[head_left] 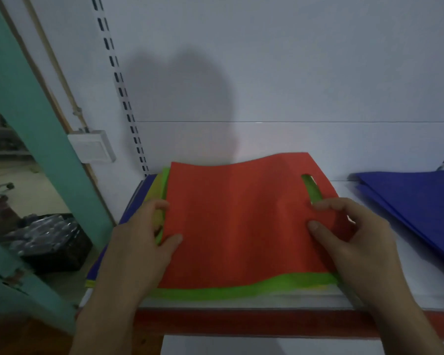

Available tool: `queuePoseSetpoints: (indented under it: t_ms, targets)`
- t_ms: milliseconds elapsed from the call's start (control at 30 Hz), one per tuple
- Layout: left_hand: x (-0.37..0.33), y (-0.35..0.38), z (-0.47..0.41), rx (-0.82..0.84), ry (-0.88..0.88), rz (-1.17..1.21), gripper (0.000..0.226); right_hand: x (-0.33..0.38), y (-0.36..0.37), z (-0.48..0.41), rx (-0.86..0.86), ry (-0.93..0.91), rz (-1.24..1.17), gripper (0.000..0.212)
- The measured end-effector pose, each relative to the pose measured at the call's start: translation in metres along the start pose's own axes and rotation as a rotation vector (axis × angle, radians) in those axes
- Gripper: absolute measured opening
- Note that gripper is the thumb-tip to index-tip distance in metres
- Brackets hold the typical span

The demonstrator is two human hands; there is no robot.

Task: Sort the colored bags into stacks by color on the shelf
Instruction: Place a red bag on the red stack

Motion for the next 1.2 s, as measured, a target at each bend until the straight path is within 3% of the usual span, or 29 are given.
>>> queuePoseSetpoints:
  t_ms: [200, 367, 567, 767, 1200]
  targets:
    - [-0.041, 0.011, 0.008, -0.143, -0.003, 0.203, 0.038, -0.011, -0.06, -0.024, -0.14, -0.02, -0.034, 0.03]
    - [-0.114, 0.044, 0.036, -0.182, 0.074, 0.417, 0.042, -0.048, -0.143, -0.029, -0.28, 0.018, -0.034, 0.028]
    - [-0.223, 0.108, 0.102, -0.079, 0.261, 0.537, 0.011, -0.098, -0.275, -0.029, -0.363, 0.002, 0.058, 0.014]
    - [-0.331, 0.172, 0.177, 0.035, 0.366, 0.593, 0.022, -0.16, -0.415, -0.019, -0.436, 0.107, 0.049, 0.008]
    - [-0.52, 0.331, 0.344, 0.5, 0.419, 0.758, 0.046, -0.259, -0.649, 0.038, -0.724, 0.38, 0.025, 0.04]
Point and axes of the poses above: each hand's wrist, its own z-axis away from the middle knuckle, its own y-axis out of the palm, x = y × z, the point moved 5 cm from there along -z, towards the middle knuckle, and after that the axes turned 13 degrees about -x, right-handed, at the moved point
